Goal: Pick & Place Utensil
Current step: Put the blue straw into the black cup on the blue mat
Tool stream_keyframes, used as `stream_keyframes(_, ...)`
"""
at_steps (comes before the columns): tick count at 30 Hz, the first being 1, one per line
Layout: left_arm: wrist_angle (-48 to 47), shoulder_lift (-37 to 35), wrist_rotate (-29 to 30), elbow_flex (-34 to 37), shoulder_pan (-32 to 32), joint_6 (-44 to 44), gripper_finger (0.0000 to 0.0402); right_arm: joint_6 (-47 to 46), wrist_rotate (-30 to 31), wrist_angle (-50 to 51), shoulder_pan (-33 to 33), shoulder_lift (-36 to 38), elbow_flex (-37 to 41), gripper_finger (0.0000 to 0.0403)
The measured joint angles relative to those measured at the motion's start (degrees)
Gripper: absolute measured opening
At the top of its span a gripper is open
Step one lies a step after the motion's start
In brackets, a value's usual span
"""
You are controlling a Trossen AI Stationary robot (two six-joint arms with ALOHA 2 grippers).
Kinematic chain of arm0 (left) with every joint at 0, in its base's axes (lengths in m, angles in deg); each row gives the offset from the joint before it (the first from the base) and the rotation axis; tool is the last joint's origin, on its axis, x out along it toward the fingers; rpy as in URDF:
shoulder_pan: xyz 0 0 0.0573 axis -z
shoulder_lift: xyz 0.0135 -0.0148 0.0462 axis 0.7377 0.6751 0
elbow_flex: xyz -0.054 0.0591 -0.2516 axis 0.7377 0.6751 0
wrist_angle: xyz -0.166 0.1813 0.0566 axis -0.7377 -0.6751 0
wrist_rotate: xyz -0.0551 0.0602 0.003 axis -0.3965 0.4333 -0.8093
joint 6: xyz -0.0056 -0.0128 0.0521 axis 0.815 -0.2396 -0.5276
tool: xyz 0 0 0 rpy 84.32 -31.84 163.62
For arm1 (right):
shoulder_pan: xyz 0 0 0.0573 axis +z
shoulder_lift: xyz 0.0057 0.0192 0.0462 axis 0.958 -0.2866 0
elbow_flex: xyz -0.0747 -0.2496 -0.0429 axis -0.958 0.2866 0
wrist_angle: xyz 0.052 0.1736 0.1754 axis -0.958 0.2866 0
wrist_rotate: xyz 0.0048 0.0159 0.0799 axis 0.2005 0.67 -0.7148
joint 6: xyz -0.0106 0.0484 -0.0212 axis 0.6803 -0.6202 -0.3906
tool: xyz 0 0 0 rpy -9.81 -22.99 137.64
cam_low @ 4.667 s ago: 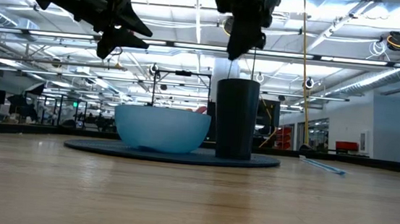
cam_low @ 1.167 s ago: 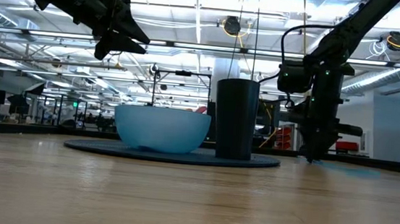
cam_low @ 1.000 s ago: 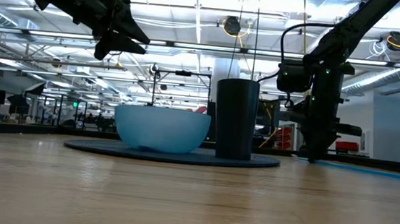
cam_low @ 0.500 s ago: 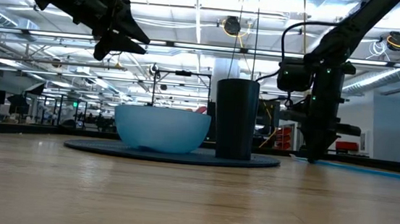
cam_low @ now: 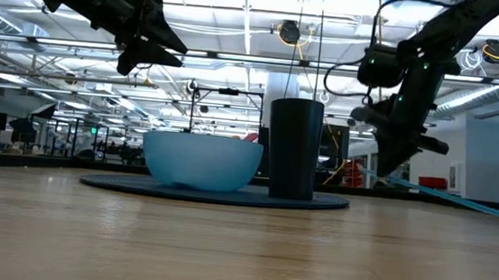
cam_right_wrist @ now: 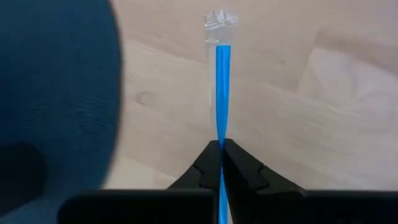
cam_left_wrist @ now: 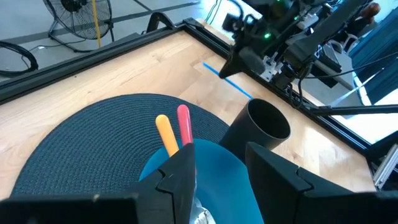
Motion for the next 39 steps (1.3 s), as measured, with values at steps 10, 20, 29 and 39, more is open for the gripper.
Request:
stream_keyframes(10, 0.07, 0.02, 0.02, 0.00, -0.05, 0.94, 0.0147, 0.54, 0.20, -1.67, -0.04, 9.95, -0.08, 0.0000)
stream_keyframes(20, 0.12, 0.00, 0.09, 0.00, 0.42, 1.42, 0.0147, 1.59, 0.13, -7.64, -0.07, 19.65, -0.17, 0.0000)
stream_keyframes(29, 1.57, 0.00, 0.17, 0.00, 0.55, 2.51, 0.0147, 3.90, -3.23, -20.86, 0.03, 26.24, -0.19, 0.0000)
stream_keyframes(39, 3.65, 0.00, 0.24, 0.00, 0.55, 4.06, 0.0147, 7.00, -4.57, -34.92, 2.61, 28.74, -0.19, 0.0000)
